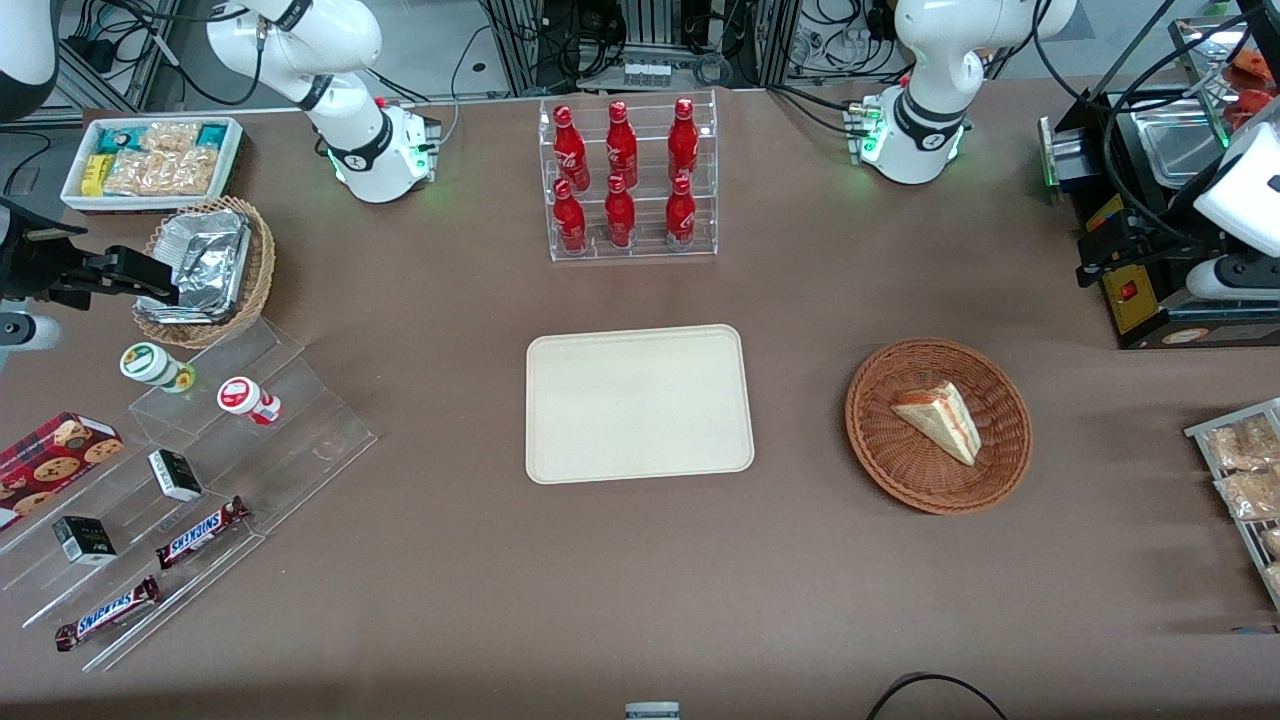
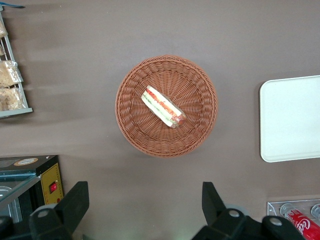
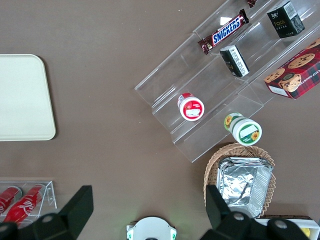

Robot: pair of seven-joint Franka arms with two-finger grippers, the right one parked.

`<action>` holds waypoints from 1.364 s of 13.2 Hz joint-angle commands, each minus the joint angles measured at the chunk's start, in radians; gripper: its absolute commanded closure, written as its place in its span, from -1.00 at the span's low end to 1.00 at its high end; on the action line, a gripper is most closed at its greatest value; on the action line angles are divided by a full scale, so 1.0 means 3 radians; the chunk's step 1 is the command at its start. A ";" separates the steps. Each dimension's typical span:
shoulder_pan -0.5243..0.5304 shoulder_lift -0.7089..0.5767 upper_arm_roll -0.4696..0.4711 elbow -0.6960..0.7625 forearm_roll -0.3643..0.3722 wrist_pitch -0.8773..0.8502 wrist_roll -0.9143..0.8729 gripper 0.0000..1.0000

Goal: Place sandwich from basket to tray
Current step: 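Move the left gripper over the wicker basket toward the sandwich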

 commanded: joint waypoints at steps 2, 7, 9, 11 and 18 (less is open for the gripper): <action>0.0023 0.0121 -0.0013 0.0100 0.0030 0.0010 0.0015 -1.00; 0.0029 0.0346 -0.0018 -0.0144 0.0045 0.0372 -0.0118 -1.00; 0.0023 0.0341 -0.0023 -0.0526 0.0045 0.0901 -0.0393 -1.00; 0.0013 0.0387 -0.0038 -0.0864 0.0045 0.1393 -0.0751 -1.00; -0.0109 0.0474 -0.0059 -0.1775 0.0040 0.2677 -0.1998 -1.00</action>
